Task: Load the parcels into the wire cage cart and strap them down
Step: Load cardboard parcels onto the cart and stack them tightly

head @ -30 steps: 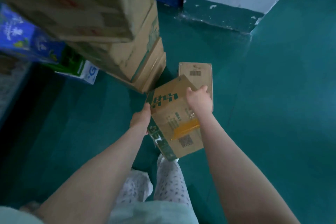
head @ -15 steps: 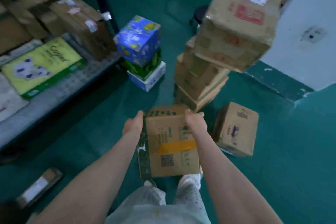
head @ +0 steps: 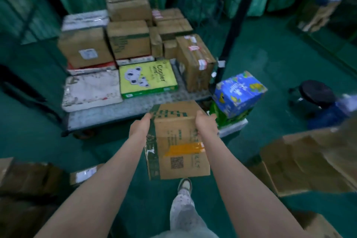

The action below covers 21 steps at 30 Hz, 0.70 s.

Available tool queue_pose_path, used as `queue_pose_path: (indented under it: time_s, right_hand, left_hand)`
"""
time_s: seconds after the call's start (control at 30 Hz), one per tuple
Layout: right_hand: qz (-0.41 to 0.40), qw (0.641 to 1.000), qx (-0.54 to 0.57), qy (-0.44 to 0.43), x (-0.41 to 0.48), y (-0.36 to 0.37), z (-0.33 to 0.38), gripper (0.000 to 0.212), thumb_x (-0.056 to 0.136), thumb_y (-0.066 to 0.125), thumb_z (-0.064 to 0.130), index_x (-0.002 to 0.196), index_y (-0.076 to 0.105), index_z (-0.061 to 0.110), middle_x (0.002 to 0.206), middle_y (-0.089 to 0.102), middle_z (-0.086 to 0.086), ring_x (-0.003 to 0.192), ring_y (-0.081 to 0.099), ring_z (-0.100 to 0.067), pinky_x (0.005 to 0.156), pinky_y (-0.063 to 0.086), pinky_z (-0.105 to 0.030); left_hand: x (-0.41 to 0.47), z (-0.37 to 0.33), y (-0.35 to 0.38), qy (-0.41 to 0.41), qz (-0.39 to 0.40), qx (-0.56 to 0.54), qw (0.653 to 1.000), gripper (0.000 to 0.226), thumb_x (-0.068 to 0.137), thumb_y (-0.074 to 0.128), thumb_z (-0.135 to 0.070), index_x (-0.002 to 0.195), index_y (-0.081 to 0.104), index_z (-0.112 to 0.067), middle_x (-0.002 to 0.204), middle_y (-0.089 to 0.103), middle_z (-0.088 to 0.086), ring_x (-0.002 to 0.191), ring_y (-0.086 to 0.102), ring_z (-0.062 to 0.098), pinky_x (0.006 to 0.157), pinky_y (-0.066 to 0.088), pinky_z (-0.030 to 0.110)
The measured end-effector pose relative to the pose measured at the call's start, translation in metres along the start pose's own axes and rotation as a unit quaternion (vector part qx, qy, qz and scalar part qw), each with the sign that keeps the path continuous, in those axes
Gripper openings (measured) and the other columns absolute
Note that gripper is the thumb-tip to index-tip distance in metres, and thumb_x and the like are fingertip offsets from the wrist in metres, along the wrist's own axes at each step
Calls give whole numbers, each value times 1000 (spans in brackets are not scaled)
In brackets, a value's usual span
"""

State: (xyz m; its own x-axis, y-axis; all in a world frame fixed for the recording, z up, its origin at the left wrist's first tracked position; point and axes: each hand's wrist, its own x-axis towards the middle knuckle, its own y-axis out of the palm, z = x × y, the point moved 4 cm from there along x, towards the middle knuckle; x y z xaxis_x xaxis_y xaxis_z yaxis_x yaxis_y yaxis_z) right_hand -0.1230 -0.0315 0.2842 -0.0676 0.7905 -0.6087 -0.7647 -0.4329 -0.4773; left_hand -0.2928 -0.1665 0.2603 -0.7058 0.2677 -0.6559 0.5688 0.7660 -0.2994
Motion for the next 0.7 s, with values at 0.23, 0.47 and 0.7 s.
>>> queue_pose_path:
  time_s: [0.23, 0.47, 0.7]
  right_hand:
    - [75, 995, -52, -45, 47, 84, 114, 64, 97, 37, 43, 149, 12, 16, 139, 43, -18, 107, 57, -32, 90, 51, -42]
    - [116, 987, -55, -93, 74, 160, 201, 61, 95, 40, 42, 147, 18, 19, 133, 49, -14, 106, 57, -32, 89, 51, -47]
    - [110, 972, -116, -171, 100, 230, 271, 57, 95, 40, 38, 145, 23, 16, 128, 51, -15, 102, 59, -35, 83, 53, -47]
  left_hand:
    - [78, -66, -55, -7, -84, -40, 996, 51, 87, 51, -45, 122, 54, -7, 118, 58, 11, 94, 57, 27, 73, 42, 33]
    - [138, -109, -99, -23, -151, -101, 983, 52, 87, 50, -46, 122, 54, -7, 120, 58, 11, 103, 56, 28, 83, 45, 36]
    - [201, -140, -132, -43, -164, -182, 968, 45, 86, 52, -42, 116, 56, -10, 114, 60, 10, 96, 58, 27, 69, 42, 33]
